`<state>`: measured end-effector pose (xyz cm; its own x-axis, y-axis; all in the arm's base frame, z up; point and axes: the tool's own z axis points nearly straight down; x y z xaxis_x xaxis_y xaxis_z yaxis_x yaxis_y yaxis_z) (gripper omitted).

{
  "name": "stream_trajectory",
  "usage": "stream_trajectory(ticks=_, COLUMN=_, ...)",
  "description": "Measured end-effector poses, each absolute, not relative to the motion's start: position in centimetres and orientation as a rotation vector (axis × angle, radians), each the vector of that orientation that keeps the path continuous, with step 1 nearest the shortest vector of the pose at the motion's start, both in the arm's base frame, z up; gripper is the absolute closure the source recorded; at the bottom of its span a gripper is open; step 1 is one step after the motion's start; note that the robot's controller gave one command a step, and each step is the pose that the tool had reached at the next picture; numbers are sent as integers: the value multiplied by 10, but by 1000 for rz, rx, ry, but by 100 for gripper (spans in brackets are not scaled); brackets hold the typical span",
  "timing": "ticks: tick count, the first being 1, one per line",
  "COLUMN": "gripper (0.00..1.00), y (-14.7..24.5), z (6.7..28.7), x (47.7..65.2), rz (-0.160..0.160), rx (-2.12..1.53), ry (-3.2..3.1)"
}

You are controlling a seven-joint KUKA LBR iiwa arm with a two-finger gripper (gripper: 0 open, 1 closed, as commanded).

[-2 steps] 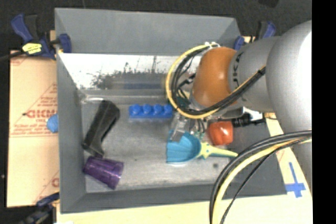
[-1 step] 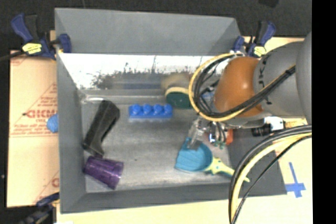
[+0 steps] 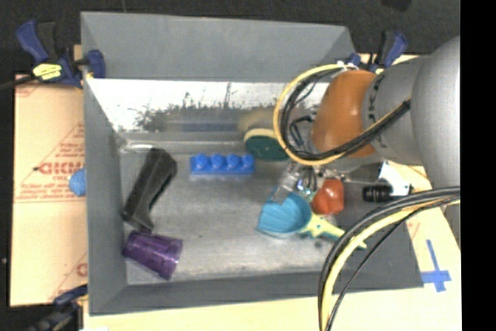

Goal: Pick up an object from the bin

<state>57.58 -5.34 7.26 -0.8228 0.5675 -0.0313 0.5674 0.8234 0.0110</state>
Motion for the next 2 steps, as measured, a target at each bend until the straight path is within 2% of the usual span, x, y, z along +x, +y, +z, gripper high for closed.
stream_trajectory(ticks=1, gripper=100, y=-93, z=72, x=568, rz=-9, rx=538, ry=3062)
stream_trajectory(ticks=2, gripper=100, y=-94, z=71, x=585, rz=13, rx=1299, ry=2821)
